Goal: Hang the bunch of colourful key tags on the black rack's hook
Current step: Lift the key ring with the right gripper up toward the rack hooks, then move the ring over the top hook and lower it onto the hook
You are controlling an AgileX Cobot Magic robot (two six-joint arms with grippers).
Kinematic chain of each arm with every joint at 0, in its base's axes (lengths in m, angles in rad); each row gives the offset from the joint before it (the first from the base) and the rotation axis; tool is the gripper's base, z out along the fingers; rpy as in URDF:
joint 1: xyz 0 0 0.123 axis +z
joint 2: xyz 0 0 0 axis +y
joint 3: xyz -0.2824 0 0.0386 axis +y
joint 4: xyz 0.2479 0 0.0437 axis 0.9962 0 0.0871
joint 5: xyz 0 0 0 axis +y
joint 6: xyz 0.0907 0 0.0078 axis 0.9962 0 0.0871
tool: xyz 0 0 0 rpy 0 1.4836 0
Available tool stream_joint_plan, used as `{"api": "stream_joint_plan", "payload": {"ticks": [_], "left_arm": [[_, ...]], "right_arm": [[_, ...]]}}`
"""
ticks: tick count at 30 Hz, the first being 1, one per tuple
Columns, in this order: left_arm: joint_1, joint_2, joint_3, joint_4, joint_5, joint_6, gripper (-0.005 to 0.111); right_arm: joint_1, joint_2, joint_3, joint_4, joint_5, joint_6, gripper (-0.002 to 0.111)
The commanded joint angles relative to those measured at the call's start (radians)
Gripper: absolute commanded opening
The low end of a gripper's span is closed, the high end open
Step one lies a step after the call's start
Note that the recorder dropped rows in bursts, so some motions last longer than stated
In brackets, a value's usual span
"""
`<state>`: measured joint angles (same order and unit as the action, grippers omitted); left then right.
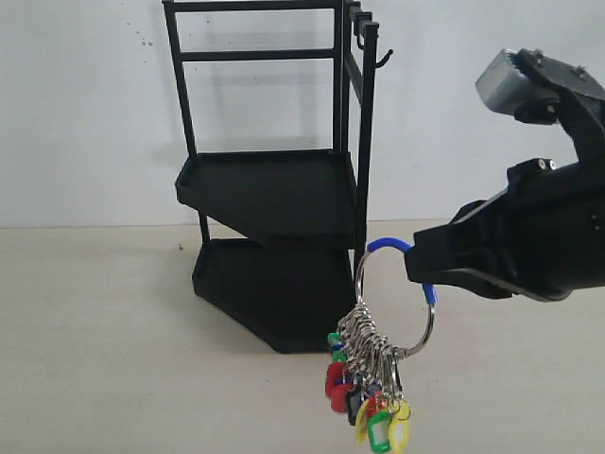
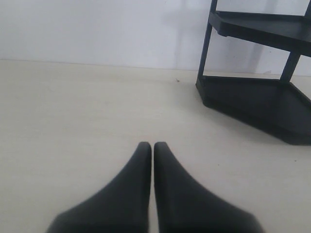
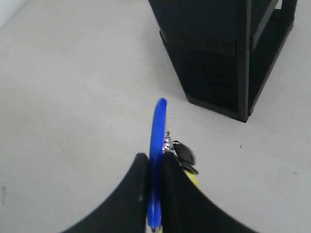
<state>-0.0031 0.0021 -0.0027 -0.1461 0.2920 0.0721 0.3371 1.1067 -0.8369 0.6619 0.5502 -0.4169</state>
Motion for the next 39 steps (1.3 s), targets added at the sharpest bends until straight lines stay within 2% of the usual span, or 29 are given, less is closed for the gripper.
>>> {"api": "stream_joint_plan", "payload": {"ticks": [1, 4, 11, 27, 31, 39], "left_arm": [[0.002, -0.002, 0.003, 0.005, -0.008, 0.003, 0.004], [0.002, -0.002, 0.003, 0.005, -0.008, 0.003, 0.004], [0.002, -0.002, 0.003, 0.005, -0.008, 0.003, 0.004], [0.002, -0.002, 0.003, 0.005, -0.008, 0.003, 0.004], [0.002, -0.002, 0.003, 0.005, -0.008, 0.003, 0.004], [0.002, -0.002, 0.003, 0.005, -0.008, 0.003, 0.004]], "right_arm": [[-0.007, -0.016, -0.014, 0.0, -0.017, -0.022, 0.0], [-0.04, -0.028, -0.014, -0.085, -0.054, 0.069, 0.0], [-0.099, -0.028, -0.027, -0.093, -0.051, 0.075, 0.0], [-0.099, -0.024, -0.254, -0.195, -0.134, 0.124, 0.0], [-0.099, 0.034, -0.297, -0.305, -0.15, 0.202, 0.0], [-0.099, 0.175, -0.367, -0.336, -0.207, 0.209, 0.0]]}}
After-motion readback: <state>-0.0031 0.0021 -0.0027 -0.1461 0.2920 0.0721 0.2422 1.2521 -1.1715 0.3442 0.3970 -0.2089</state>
